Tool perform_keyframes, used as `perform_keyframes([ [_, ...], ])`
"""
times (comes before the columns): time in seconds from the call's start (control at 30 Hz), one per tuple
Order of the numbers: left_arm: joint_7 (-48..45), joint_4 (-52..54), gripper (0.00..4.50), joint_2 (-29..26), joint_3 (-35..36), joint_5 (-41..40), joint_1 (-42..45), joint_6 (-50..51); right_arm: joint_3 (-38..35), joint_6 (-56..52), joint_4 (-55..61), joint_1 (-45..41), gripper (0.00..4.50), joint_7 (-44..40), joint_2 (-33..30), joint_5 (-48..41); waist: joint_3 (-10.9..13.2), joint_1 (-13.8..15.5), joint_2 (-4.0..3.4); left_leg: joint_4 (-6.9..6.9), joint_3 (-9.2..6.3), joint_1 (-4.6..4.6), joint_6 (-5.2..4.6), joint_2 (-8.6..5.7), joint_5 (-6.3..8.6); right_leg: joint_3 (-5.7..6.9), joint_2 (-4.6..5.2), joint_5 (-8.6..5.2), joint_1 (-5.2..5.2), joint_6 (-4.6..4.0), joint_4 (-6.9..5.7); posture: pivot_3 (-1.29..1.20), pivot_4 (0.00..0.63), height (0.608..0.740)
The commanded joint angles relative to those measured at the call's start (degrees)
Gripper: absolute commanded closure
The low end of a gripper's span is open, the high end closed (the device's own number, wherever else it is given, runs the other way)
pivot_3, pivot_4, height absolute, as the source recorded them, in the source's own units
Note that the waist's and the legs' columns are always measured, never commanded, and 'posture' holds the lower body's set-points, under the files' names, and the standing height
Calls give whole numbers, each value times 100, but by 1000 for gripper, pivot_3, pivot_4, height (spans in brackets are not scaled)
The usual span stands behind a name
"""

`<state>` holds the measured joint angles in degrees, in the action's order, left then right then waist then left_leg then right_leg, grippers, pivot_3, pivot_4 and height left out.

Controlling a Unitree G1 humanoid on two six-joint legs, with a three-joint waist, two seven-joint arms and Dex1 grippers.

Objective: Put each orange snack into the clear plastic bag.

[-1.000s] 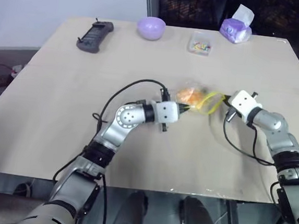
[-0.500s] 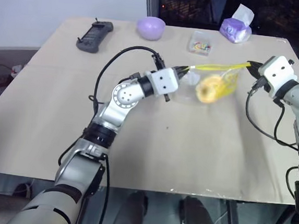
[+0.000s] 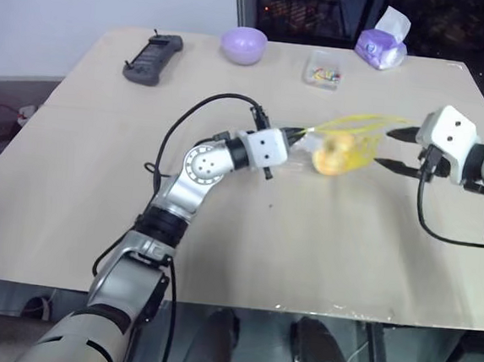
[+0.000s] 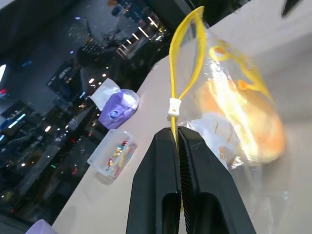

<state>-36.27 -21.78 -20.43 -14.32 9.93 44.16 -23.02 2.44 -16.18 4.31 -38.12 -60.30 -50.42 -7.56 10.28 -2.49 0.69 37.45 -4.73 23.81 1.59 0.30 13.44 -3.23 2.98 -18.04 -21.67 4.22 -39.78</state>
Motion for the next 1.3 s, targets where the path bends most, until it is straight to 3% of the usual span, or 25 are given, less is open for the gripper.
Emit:
perform_keyframes([
  [0.03,-30,335,4500,23,-47,-21,26,-144,235,-15,353,-499,1914,204,383,41,0,4,0,1,-2,0,1,0,0,2,0,0,1,0,-1,0,150,740],
  [0.5,5,555,4500,-332,-307,588,-3,-547,1057,743,-345,-981,1914,140,1206,591,0,8,1,0,-9,3,7,-4,-4,10,4,0,0,0,2,0,150,740],
  [1.03,-100,670,4500,-248,-220,323,-78,-339,1179,1303,-621,-1017,1914,358,1441,1111,0,7,1,0,-9,2,7,-4,-4,11,3,0,0,0,1,0,150,740],
  [1.17,-116,700,4500,-244,-229,294,-71,-291,1157,1426,-720,-1001,2830,377,1447,1216,0,10,1,0,-9,2,7,-4,-4,11,4,0,0,0,1,0,150,740],
  [1.3,-124,705,4500,-250,-243,300,-98,-283,1154,1488,-769,-978,2830,407,1444,1301,0,9,1,0,-9,3,8,-4,-5,11,4,0,0,0,1,0,150,740],
])
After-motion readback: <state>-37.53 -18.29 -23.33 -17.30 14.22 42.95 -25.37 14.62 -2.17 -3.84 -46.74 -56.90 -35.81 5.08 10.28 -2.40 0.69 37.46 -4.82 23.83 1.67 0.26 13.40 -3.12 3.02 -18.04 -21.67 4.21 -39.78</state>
